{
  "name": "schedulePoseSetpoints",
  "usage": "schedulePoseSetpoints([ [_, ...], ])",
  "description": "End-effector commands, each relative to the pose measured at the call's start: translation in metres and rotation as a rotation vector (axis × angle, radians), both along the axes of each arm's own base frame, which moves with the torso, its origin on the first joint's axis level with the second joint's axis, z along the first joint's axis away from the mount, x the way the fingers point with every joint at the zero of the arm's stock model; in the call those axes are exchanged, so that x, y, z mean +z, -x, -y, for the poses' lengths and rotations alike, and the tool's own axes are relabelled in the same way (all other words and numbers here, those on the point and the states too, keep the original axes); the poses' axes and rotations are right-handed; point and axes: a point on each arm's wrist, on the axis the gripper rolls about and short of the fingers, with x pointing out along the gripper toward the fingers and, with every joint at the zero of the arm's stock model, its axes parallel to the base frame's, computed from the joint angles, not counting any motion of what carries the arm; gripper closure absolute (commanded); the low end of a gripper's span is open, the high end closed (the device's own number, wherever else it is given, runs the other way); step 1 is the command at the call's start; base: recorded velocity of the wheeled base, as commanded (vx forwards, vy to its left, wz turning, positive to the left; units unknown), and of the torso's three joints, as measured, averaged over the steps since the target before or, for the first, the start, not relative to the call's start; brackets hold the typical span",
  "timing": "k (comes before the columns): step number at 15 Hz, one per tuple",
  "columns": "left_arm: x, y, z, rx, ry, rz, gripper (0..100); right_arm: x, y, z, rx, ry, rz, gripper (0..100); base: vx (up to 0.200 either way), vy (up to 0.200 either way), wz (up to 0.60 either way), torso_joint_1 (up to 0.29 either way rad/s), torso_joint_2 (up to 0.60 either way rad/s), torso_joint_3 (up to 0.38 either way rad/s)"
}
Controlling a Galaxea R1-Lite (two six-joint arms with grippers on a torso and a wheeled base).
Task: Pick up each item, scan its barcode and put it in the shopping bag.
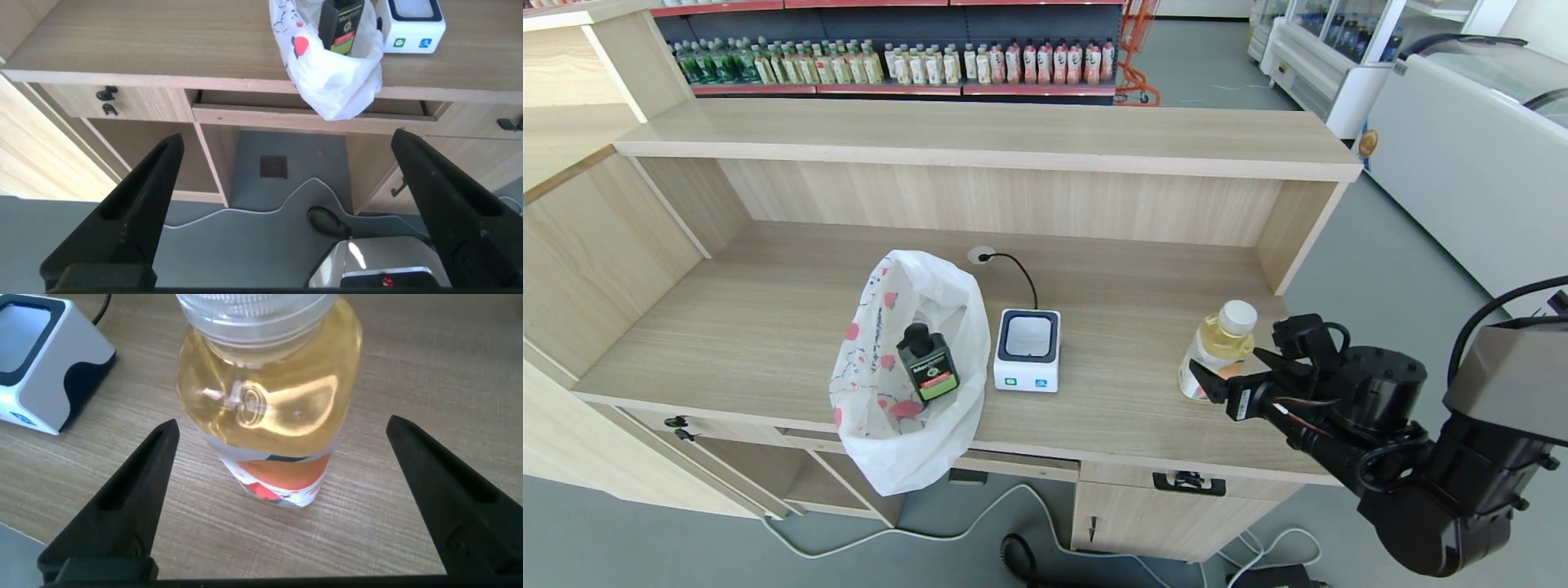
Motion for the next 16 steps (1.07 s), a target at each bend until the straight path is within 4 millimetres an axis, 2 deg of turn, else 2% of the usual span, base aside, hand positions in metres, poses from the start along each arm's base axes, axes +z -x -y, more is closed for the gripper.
schedulePoseSetpoints([
  [1,0.0,0.0,0.0,0.0,0.0,0.002,0,-0.008,-0.006,-0.006,0.01,0.005,-0.011,0,0.0,0.0,0.0,0.0,0.0,0.0],
  [16,0.0,0.0,0.0,0.0,0.0,0.0,0,-0.013,-0.04,-0.016,0.045,0.027,0.07,0,0.0,0.0,0.0,0.0,0.0,0.0],
])
